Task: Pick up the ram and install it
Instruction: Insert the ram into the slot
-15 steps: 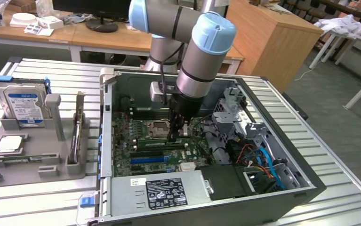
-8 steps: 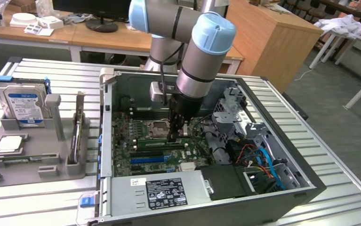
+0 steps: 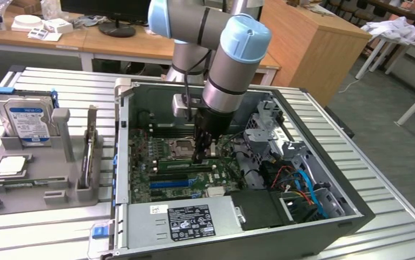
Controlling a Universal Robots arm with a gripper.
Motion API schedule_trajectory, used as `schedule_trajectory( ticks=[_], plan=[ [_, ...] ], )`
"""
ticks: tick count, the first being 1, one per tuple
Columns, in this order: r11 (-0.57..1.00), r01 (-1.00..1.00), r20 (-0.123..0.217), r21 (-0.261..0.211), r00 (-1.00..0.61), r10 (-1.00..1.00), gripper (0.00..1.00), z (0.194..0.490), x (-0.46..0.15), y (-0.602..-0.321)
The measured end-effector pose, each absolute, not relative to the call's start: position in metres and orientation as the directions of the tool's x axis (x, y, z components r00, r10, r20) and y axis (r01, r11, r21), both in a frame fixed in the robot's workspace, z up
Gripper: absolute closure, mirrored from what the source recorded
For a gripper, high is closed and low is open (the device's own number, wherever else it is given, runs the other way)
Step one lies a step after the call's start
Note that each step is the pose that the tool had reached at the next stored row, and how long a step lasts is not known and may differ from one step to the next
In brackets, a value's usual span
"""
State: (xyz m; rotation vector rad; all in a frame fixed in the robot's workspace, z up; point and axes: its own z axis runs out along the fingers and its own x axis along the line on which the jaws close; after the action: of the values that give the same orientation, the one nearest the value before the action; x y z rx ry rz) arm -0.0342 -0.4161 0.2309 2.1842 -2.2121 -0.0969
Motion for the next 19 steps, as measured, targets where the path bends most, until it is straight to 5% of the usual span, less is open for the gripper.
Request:
schedule_trajectory(
  ticks=[19],
  plan=[
    [0.012,-0.998,-0.021,0.066,-0.013,-1.0,0.89,0.2254,-0.0342,-0.4161]
  ],
)
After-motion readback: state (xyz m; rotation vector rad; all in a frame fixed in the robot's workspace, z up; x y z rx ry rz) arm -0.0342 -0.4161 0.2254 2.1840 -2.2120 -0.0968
